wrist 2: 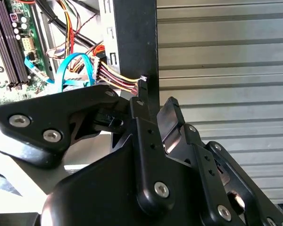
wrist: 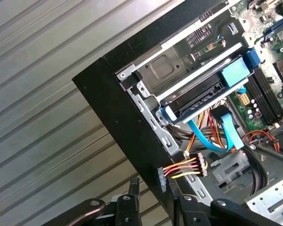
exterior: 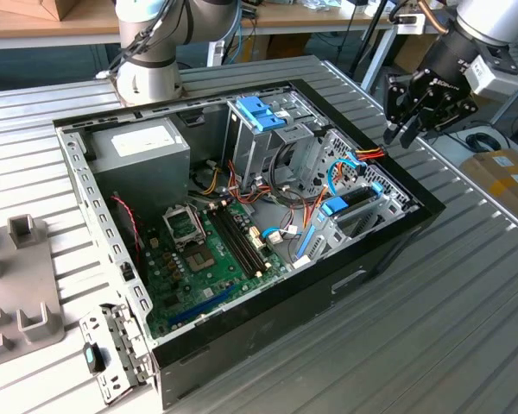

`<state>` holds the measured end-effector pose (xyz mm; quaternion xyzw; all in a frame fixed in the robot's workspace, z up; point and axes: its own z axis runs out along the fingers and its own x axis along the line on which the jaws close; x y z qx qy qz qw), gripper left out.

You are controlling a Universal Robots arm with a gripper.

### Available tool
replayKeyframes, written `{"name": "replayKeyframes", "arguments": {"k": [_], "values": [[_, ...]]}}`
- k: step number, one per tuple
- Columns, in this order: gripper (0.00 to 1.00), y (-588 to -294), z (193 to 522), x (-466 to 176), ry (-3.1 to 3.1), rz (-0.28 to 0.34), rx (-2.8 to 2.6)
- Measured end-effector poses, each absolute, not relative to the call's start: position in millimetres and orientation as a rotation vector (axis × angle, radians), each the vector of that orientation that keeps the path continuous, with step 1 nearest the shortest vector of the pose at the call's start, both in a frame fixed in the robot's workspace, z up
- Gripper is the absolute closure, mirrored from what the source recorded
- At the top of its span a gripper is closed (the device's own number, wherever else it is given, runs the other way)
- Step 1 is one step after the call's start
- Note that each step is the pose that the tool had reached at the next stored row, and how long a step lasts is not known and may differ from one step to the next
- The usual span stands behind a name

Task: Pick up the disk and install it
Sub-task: 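Insert the first disk wire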

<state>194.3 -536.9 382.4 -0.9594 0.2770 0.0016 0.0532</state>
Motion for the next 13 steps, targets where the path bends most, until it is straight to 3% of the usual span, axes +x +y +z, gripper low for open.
{"name": "replayKeyframes", "arguments": {"k": [13], "values": [[0.64, -537.1, 373.4, 192.0, 0.689, 0.013, -2.956]]}}
